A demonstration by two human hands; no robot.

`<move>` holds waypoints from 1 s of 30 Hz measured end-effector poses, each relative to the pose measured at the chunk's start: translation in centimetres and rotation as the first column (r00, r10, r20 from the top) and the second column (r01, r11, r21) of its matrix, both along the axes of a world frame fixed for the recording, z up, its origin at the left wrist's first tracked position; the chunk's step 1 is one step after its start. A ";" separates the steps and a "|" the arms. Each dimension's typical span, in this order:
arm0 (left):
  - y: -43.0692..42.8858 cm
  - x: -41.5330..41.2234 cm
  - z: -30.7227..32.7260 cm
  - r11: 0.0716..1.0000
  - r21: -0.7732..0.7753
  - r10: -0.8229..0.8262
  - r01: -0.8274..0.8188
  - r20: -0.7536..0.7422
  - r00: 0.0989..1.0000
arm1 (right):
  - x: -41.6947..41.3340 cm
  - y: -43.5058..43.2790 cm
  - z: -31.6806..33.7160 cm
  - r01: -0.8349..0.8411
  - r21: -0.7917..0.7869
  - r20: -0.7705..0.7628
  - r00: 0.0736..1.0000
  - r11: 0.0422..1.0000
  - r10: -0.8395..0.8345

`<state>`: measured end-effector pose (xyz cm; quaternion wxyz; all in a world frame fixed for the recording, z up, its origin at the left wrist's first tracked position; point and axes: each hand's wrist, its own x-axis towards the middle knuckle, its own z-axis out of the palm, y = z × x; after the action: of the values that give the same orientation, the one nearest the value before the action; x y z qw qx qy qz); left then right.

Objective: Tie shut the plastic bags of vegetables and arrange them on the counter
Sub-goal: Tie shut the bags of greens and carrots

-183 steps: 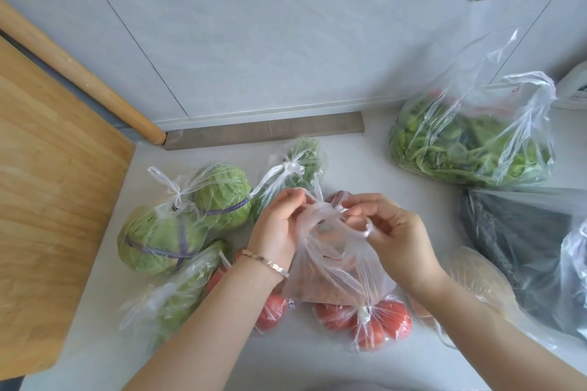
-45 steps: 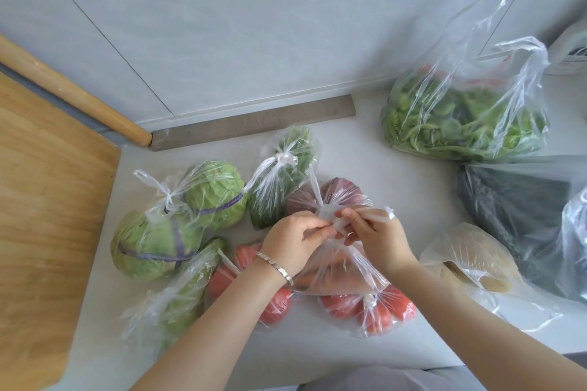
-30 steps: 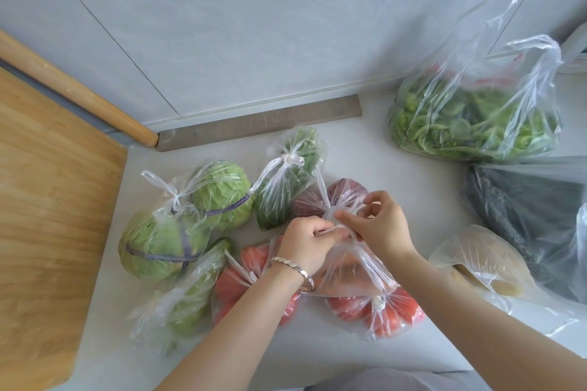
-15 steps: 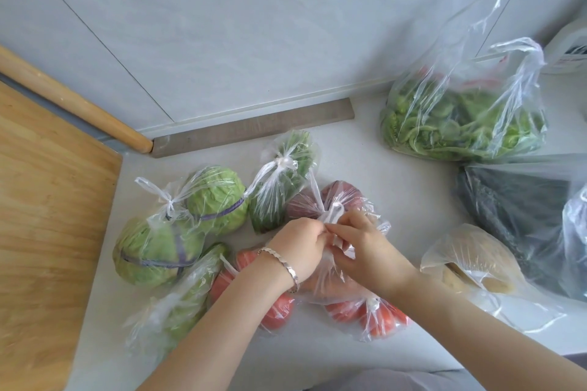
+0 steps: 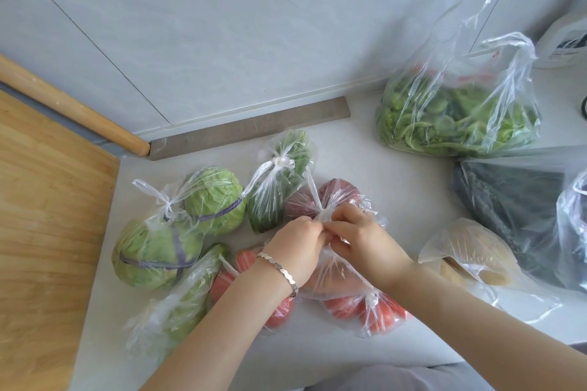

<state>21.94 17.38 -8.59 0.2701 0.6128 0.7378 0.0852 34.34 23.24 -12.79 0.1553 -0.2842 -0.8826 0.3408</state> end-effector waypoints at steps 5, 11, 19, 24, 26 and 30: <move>-0.4 0.3 -1.1 0.989 0.137 0.061 -0.060 -0.005 0.998 | 0.1 -0.2 -0.5 0.138 -0.046 -0.112 0.983 0.989 -0.142; -1.3 0.5 -2.6 0.965 0.257 0.082 -0.058 -0.082 0.993 | 0.6 0.2 0.6 0.215 -0.511 -0.115 0.942 0.832 -0.314; -1.7 1.3 -3.7 0.913 0.225 0.282 -0.341 0.256 0.924 | 1.6 1.1 0.6 0.016 -0.912 -0.084 0.971 0.409 -0.225; -1.6 1.3 -3.6 0.893 0.058 0.386 -0.446 0.410 0.826 | 1.6 -0.2 -0.5 0.161 -0.651 -0.085 0.956 0.742 -0.282; -1.7 1.3 -3.6 0.883 0.015 0.413 -0.469 0.450 0.792 | 1.6 -0.6 -0.8 0.140 -0.363 -0.118 0.974 0.921 -0.195; -1.9 0.7 -4.3 0.862 0.019 0.466 -0.507 0.365 0.806 | 2.4 -0.7 -2.3 -0.023 0.147 -0.012 1.000 0.989 0.025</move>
<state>22.68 15.47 -12.85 0.3292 0.3924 0.8042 0.3014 36.74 22.54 -15.06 0.1777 -0.2591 -0.9076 0.2785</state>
